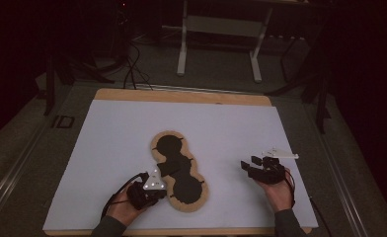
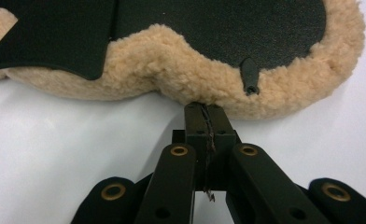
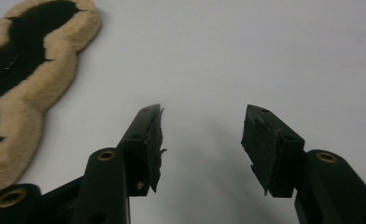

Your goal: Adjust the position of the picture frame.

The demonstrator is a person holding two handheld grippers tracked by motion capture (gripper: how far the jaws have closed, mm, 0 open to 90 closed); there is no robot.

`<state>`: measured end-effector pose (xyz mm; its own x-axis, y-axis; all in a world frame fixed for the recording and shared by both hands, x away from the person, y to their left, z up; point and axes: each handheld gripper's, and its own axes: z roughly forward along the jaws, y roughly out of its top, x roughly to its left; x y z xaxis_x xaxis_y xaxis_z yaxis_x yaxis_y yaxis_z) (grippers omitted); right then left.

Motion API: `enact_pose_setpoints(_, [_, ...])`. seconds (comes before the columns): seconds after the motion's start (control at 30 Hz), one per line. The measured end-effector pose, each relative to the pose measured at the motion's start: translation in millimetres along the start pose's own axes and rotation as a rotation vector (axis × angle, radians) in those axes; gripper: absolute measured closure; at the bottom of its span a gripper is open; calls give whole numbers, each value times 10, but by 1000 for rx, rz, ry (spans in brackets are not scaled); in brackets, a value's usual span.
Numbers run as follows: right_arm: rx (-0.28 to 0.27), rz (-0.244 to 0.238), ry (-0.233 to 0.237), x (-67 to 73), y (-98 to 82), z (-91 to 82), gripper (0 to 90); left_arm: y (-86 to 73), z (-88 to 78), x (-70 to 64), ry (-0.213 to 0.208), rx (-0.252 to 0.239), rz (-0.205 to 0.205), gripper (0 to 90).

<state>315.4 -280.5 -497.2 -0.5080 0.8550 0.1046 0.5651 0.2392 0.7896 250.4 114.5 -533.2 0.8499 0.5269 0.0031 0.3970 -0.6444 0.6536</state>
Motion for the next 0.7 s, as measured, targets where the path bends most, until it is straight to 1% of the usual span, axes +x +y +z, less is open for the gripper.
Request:
enact_pose_setpoints(0.13, [-5, -11, 23, 69, 13, 10, 467, 11, 14, -11, 5, -5, 3, 900])
enact_pose_setpoints(0.33, [-15, -4, 64, 155, 31, 21, 461, 44, 48, -29, 10, -11, 8, 900])
enact_pose_setpoints(0.47, [-12, -15, 84, 233, 37, 42, 462, 98, 92, -65, 13, -12, 36, 900])
enact_pose_setpoints(0.57, [-11, -16, 113, 294, 42, 63, 463, 140, 142, -87, 7, -24, 42, 900])
enact_pose_setpoints(0.63, [-16, -9, 142, 326, 44, 77, 465, 171, 180, -99, 3, -34, 44, 900])
enact_pose_setpoints(0.67, [-16, -9, 142, 326, 44, 77, 465, 171, 180, -99, 3, -34, 44, 900])
enact_pose_setpoints(0.7, [-17, -8, 152, 343, 44, 81, 466, 193, 204, -109, 4, -39, 45, 900])
